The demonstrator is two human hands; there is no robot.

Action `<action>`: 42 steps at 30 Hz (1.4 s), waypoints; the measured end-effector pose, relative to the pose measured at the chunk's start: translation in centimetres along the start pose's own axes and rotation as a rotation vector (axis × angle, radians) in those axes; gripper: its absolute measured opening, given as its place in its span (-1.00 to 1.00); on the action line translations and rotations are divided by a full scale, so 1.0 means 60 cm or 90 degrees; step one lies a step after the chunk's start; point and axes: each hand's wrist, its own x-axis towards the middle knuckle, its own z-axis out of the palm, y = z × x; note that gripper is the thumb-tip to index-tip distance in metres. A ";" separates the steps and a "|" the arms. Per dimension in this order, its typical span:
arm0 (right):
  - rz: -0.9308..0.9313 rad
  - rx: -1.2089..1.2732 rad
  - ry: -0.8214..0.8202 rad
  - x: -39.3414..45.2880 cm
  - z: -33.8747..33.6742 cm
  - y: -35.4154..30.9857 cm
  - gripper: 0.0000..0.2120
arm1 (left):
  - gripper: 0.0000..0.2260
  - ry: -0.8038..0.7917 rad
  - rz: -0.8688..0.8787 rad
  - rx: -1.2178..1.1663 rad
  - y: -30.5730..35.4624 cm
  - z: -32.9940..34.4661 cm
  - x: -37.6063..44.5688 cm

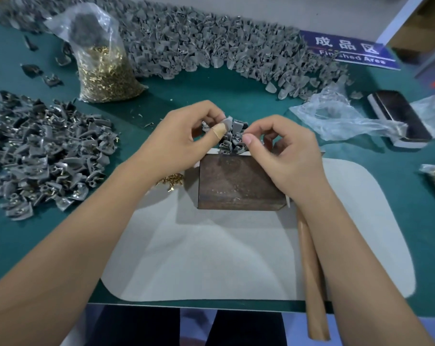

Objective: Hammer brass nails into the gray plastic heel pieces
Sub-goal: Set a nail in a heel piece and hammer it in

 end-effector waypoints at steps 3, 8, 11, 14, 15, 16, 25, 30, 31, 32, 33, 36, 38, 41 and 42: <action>0.003 0.014 0.008 0.002 0.001 -0.002 -0.93 | -0.90 -0.020 0.031 -0.050 0.012 0.007 -0.004; -0.002 0.033 0.002 0.004 -0.002 -0.002 -0.92 | -0.87 -0.045 0.046 -0.075 0.010 0.015 -0.003; -0.023 0.024 -0.005 0.004 0.000 -0.002 -0.93 | -0.81 -0.053 0.023 -0.090 0.012 0.021 -0.004; -0.025 0.026 -0.002 0.006 -0.001 -0.002 -0.91 | -0.83 -0.046 0.018 -0.113 0.012 0.025 -0.005; -0.018 0.027 0.008 0.006 -0.002 -0.002 -0.90 | -0.83 -0.042 0.021 -0.119 0.012 0.024 -0.005; -0.010 0.027 0.018 0.006 -0.003 -0.003 -0.89 | -0.81 -0.037 0.023 -0.126 0.012 0.025 -0.004; 0.001 0.023 0.057 0.005 -0.001 -0.008 -0.89 | -0.83 -0.028 -0.044 -0.256 0.012 0.025 -0.001; -0.005 0.025 0.069 0.006 -0.002 -0.011 -0.88 | -0.84 -0.012 -0.013 -0.210 0.017 0.026 0.000; -0.007 0.025 0.068 0.006 -0.002 -0.011 -0.88 | -0.83 -0.014 -0.008 -0.198 0.018 0.027 -0.001; -0.008 0.025 0.067 0.006 -0.002 -0.011 -0.87 | -0.83 -0.015 -0.004 -0.194 0.019 0.028 -0.002; -0.009 0.023 0.066 0.006 -0.003 -0.012 -0.87 | -0.83 -0.014 -0.003 -0.197 0.020 0.029 -0.003; -0.011 0.015 0.063 0.006 -0.002 -0.012 -0.87 | -0.90 -0.001 -0.004 -0.205 0.022 0.028 -0.004; -0.014 0.012 0.056 0.006 -0.001 -0.010 -0.90 | -0.92 0.006 0.001 -0.196 0.022 0.029 -0.004; -0.023 0.009 0.052 0.008 0.000 -0.006 -0.91 | -0.94 0.028 0.013 -0.174 0.023 0.033 -0.006; -0.025 0.004 0.050 0.008 0.000 -0.005 -0.90 | -0.93 0.035 0.014 -0.169 0.024 0.034 -0.007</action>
